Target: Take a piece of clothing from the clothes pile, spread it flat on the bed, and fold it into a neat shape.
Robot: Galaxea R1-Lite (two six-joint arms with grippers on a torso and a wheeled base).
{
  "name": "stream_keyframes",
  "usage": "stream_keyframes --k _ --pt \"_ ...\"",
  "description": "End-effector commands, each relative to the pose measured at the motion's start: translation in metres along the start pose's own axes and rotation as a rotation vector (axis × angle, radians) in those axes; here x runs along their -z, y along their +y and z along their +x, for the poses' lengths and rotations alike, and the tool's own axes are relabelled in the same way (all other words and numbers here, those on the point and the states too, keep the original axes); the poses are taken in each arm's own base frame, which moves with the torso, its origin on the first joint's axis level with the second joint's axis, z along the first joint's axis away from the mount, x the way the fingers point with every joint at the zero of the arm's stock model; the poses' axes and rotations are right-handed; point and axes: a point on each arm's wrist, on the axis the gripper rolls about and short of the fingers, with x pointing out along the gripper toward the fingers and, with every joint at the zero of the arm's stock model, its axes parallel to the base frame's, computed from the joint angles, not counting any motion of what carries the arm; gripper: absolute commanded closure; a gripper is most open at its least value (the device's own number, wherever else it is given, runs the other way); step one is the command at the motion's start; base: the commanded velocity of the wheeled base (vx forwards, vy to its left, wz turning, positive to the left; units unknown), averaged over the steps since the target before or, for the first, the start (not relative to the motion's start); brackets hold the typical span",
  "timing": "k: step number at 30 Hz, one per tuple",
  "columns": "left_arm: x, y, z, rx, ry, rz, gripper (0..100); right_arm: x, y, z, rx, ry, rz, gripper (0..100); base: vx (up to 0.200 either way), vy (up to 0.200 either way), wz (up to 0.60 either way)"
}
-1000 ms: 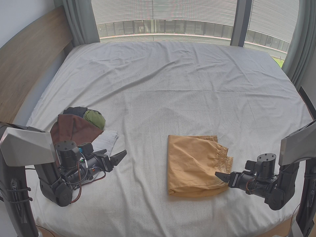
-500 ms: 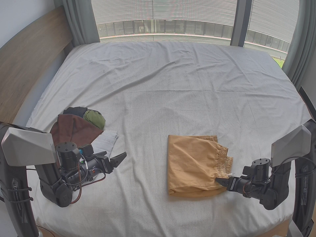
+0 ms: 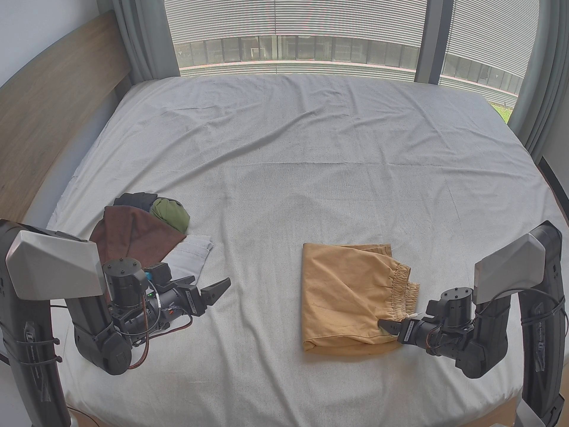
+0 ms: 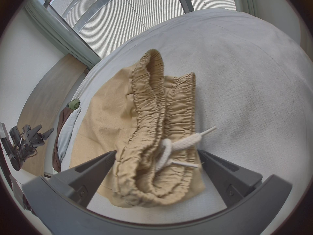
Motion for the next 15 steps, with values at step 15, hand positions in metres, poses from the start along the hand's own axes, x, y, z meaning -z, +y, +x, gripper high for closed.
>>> stream_keyframes --k 15 --pt "0.0004 0.0005 0.0002 -0.002 0.001 -0.001 0 -0.0003 0.0165 0.0102 -0.066 -0.019 0.037 0 0.000 0.000 0.00"
